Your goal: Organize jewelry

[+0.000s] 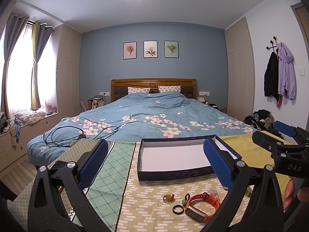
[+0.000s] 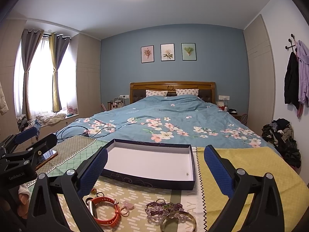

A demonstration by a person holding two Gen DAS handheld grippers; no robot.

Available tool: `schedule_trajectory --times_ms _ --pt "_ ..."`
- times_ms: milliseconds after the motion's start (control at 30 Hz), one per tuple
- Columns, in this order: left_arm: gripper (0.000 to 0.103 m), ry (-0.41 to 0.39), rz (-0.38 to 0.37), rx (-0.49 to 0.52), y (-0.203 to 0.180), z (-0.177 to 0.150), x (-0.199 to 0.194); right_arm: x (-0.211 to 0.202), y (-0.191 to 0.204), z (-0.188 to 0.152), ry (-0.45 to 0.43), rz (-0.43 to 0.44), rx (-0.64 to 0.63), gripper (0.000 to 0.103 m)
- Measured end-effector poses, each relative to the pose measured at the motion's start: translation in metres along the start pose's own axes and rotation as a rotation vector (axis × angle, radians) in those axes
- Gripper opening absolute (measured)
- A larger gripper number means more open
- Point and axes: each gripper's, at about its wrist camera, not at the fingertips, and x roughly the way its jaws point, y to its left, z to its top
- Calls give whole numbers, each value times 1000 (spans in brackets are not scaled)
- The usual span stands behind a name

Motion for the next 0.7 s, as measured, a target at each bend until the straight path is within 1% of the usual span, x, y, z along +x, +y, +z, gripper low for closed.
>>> schedule_trajectory --times_ms 700 --pt "97 3 0 -3 1 1 -1 -2 -2 -2 -7 1 3 96"
